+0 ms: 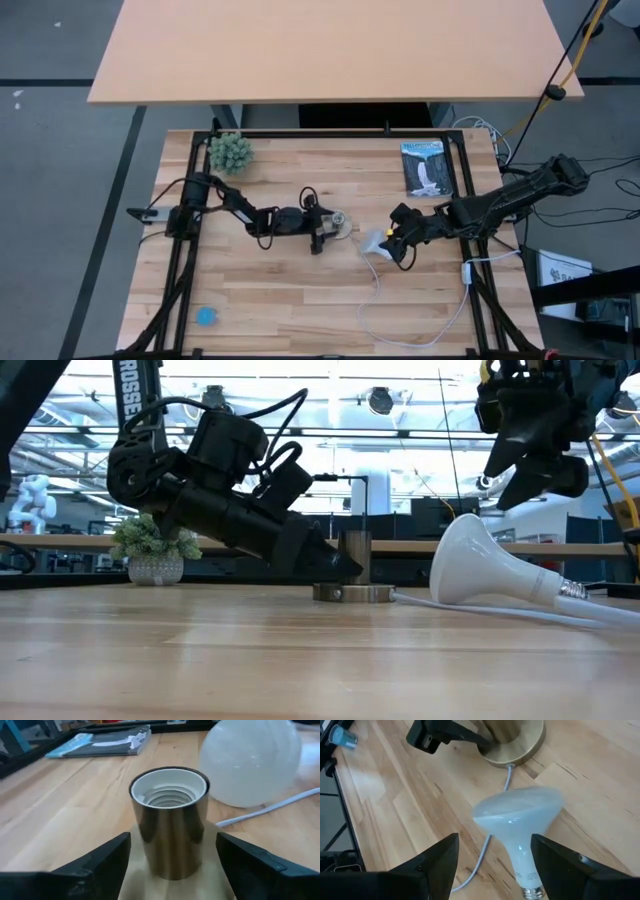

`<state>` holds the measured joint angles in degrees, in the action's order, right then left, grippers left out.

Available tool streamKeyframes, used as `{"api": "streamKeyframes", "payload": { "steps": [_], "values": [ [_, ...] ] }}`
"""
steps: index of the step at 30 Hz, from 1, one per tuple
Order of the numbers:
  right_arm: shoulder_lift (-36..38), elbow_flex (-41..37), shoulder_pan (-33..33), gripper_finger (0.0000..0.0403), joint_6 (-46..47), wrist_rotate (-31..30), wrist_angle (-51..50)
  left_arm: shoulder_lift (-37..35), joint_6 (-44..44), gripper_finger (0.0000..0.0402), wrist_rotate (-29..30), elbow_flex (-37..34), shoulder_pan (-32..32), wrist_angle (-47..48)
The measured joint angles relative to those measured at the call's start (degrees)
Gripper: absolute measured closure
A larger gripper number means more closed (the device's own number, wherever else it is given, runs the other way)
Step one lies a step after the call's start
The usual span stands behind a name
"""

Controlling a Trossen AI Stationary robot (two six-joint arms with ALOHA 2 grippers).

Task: Screw lightbulb
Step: Return to Home Position

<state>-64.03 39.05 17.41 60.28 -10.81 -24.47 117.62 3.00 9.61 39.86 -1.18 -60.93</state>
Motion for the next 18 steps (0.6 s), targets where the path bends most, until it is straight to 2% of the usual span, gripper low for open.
{"api": "streamKeyframes", "payload": {
  "steps": [5, 9, 13, 18],
  "values": [
    [0.0, 0.0, 0.0, 0.0163, -2.28, -0.03, 0.04, -1.51, -0.95, 0.0104, -1.61, -0.02, -2.53, -1.7],
    [-0.02, 0.0, 0.0, 0.0163, -3.75, -0.02, 0.33, -6.87, -0.92, 0.0104, -1.68, -0.72, -3.88, -0.27],
    [-0.04, -0.01, 0.0, 0.0163, -5.66, 0.02, 0.65, -16.09, -0.91, 0.0104, -1.68, -3.55, -3.96, 5.75],
    [-0.04, -0.02, 0.0, 0.0163, -8.73, -0.02, 1.52, -33.36, -1.0, 0.0104, -1.66, -9.45, -3.84, 21.18]
  ]
}}
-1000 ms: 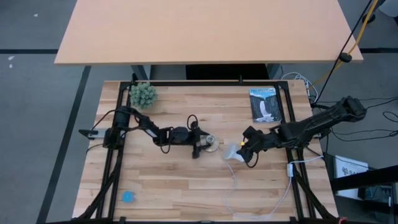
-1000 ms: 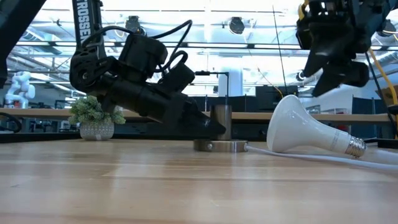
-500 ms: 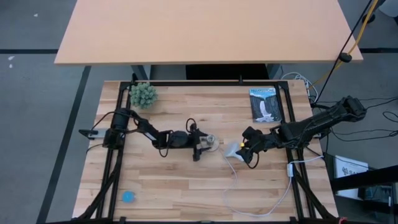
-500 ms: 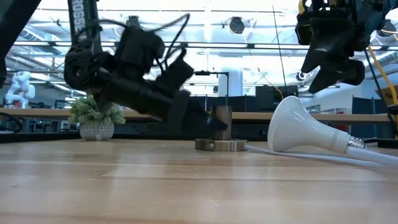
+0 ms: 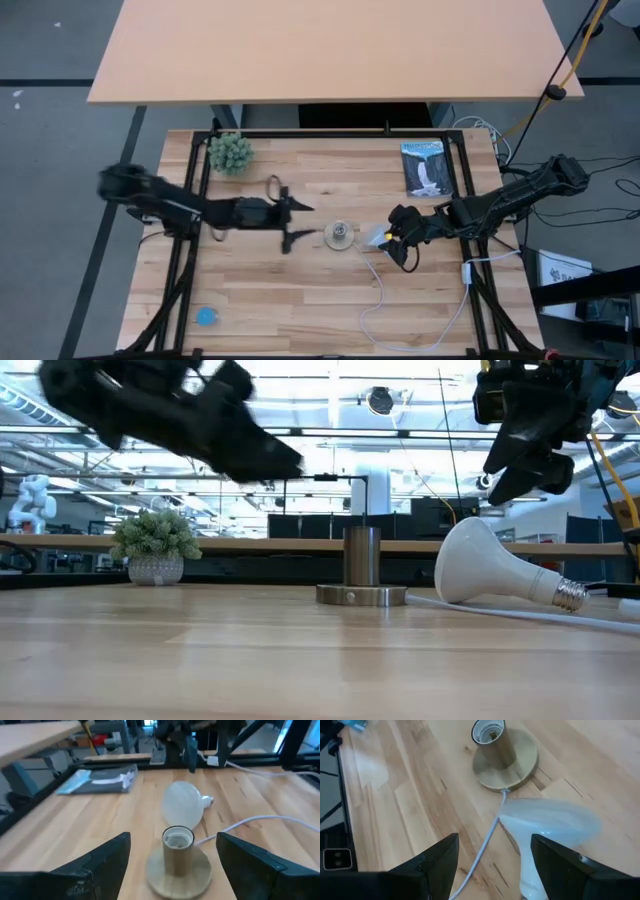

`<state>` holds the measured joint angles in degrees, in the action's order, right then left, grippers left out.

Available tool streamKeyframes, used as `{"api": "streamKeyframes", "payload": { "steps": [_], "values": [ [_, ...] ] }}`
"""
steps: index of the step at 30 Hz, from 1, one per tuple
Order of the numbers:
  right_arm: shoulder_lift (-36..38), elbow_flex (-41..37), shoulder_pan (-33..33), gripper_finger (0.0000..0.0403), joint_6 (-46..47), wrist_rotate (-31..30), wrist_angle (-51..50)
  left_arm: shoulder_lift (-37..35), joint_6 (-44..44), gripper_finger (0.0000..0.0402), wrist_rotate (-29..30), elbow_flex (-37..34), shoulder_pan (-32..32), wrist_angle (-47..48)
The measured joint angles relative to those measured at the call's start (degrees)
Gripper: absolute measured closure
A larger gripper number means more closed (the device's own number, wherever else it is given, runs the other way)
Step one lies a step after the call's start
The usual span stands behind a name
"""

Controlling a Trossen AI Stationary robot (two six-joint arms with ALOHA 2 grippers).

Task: Screw lightbulb
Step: Return to Home Position

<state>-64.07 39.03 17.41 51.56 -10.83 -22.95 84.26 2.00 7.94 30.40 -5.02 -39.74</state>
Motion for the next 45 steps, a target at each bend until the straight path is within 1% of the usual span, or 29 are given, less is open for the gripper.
{"api": "streamKeyframes", "payload": {
  "steps": [2, 4, 9, 11, 14, 17, 19, 25, 31, 34, 38, 41, 42, 45],
  "values": [
    [0.0, 0.0, 0.0, 0.0163, -1.51, -0.02, 0.38, -8.19, -0.06, 0.0104, 0.0, -3.08, 0.36, 4.65],
    [0.0, 0.0, 0.0, 0.0163, -2.91, -0.04, 1.48, -16.33, -0.73, 0.0104, -0.03, -6.95, 1.55, 6.97],
    [0.0, 0.0, 0.0, 0.0163, -5.77, -0.07, 4.31, -34.28, -6.22, 0.0104, 0.13, -18.73, 6.06, 6.73],
    [0.0, 0.0, 0.0, 0.0163, -6.63, -0.07, 5.5, -40.41, -6.26, 0.0104, -1.19, -23.08, 7.01, 6.92],
    [0.0, 0.0, 0.0, 0.0163, -6.57, -0.09, 5.45, -48.21, -6.38, 0.0104, -5.38, -27.07, 7.27, 6.87],
    [0.0, 0.0, 0.0, 0.0163, -6.37, 0.07, 5.36, -54.86, -3.94, 0.0104, -8.96, -29.31, 7.23, 6.69],
    [0.0, 0.0, 0.0, 0.0163, -6.32, 0.11, 5.36, -59.09, -3.42, 0.0104, -8.69, -29.93, 7.38, 8.08],
    [0.0, 0.0, 0.0, 0.0163, -5.76, 0.13, 5.52, -71.3, -4.05, 0.0104, -8.23, -29.93, 9.23, 19.38],
    [0.0, 0.0, 0.63, 0.0163, -5.32, 0.1, 5.51, -83.99, -4.51, 0.0104, -8.09, -29.93, 9.29, 29.99],
    [-0.05, 0.0, 1.39, 0.0163, -5.33, -1.57, 5.56, -84.01, -4.6, 0.0104, -8.2, -29.71, 9.4, 33.13],
    [-0.33, -0.04, 2.68, 0.0163, -5.83, -6.34, 5.12, -84.1, -5.89, 0.0104, -8.18, -29.71, 9.4, 39.28],
    [-0.84, -0.04, 3.57, 0.0163, -5.85, -10.44, 4.95, -84.06, -6.3, 0.0104, -7.55, -29.42, 9.4, 40.09],
    [-0.88, -0.07, 3.76, 0.0163, -5.98, -11.29, 4.82, -84.03, -6.53, 0.0104, -5.83, -29.21, 9.36, 40.42],
    [-1.2, -0.04, 3.95, 0.0163, -6.28, -13.44, 5.1, -84.01, -7.01, 0.0104, 1.84, -28.54, 9.4, 41.22]
  ]
}}
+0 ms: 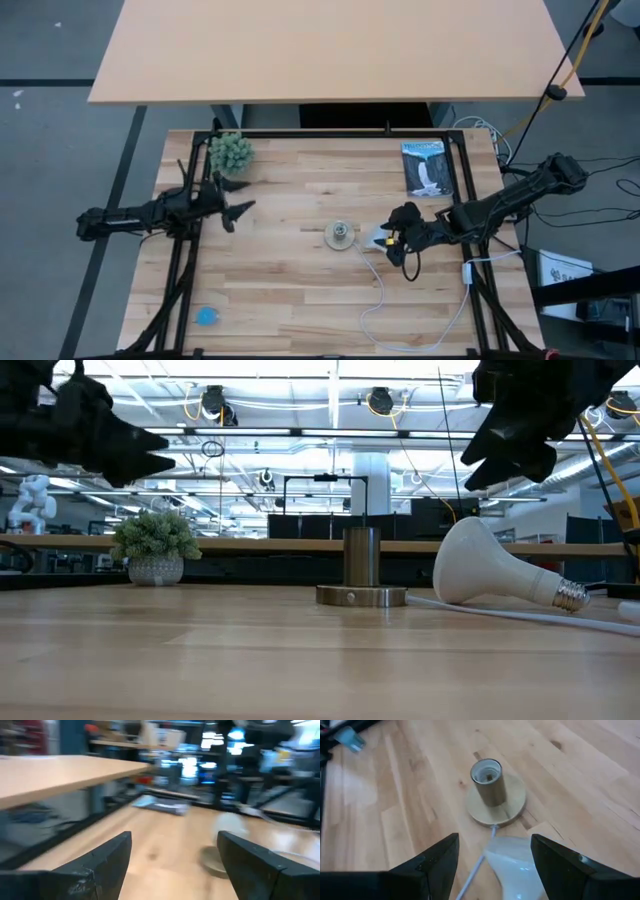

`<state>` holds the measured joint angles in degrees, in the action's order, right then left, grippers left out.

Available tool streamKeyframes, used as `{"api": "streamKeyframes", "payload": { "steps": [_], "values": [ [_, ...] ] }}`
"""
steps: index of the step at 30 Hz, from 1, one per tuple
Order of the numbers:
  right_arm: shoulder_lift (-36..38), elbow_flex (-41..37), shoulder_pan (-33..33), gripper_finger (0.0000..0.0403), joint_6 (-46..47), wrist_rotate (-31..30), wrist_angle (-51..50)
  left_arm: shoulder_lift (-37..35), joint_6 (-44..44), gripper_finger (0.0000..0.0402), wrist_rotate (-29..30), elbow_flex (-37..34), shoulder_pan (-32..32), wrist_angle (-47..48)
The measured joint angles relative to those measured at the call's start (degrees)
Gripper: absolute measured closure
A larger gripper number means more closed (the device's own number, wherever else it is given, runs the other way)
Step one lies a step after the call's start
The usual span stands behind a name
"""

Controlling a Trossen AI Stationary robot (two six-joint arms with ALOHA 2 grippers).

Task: Screw lightbulb
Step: Return to Home Position

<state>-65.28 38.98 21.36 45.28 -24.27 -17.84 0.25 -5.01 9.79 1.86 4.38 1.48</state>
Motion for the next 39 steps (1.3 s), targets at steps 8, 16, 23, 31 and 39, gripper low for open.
{"api": "streamKeyframes", "payload": {
  "steps": [8, 16, 23, 31, 39],
  "values": [
    [-0.07, 0.0, 0.02, 0.0163, -1.52, -1.68, 0.04, 0.0, 0.85, 0.0104, 22.53, 0.49, 0.0, 0.37],
    [-0.35, 0.0, 0.02, 0.0163, -4.55, -1.28, -0.2, 0.09, 1.02, 0.0104, 24.21, 0.49, 0.0, 0.38],
    [-0.35, 0.0, 0.02, 0.0163, -7.24, -0.91, -0.59, 0.09, 1.04, 0.0104, 24.14, 0.49, 0.0, 0.38],
    [0.01, -2.98, -0.41, 0.0163, -15.54, -1.32, -8.84, 0.09, 1.06, 0.0104, 24.09, 0.49, 0.0, 0.38],
    [8.65, -20.02, -0.39, 0.0163, -19.14, -0.65, 13.58, 0.1, 1.06, 0.0104, 23.93, 0.49, 0.0, 0.39]
  ]
}}
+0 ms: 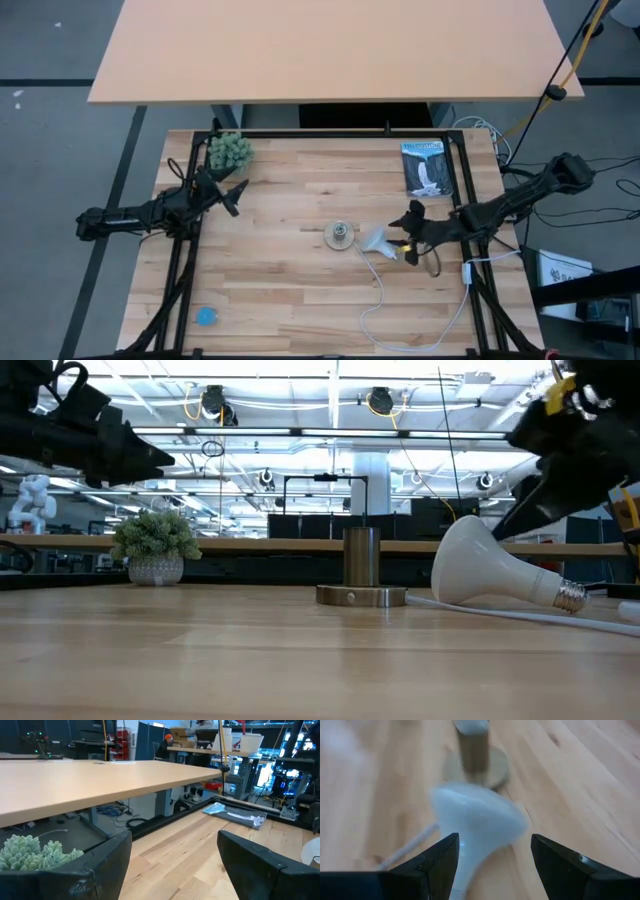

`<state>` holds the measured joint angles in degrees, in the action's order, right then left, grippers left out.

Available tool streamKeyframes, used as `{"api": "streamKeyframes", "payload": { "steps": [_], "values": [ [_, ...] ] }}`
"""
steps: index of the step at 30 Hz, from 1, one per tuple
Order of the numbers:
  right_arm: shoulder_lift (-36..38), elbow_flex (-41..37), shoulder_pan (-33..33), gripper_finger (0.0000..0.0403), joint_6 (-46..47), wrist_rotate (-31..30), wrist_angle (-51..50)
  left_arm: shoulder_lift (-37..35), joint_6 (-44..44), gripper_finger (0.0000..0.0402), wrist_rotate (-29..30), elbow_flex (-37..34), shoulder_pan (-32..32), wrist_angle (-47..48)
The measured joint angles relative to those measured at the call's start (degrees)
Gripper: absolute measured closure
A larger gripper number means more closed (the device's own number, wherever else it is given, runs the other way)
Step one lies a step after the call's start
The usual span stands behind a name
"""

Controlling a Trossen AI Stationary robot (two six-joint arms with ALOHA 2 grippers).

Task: Screw lightbulb
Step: Return to Home Position

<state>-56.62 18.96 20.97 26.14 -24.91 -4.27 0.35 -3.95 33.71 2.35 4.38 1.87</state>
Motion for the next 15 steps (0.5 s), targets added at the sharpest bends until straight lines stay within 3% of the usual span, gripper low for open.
{"api": "streamKeyframes", "payload": {
  "steps": [7, 15],
  "values": [
    [17.66, -15.15, -3.0, 0.0163, -7.63, 10.35, 20.46, 0.01, 0.0, 0.0104, 0.0, 0.0, 0.0, 0.0],
    [33.8, -18.1, -12.26, 0.0163, -11.23, 23.98, 13.92, 0.01, 0.0, 0.0104, 0.0, 0.0, 0.0, 0.0]
  ]
}}
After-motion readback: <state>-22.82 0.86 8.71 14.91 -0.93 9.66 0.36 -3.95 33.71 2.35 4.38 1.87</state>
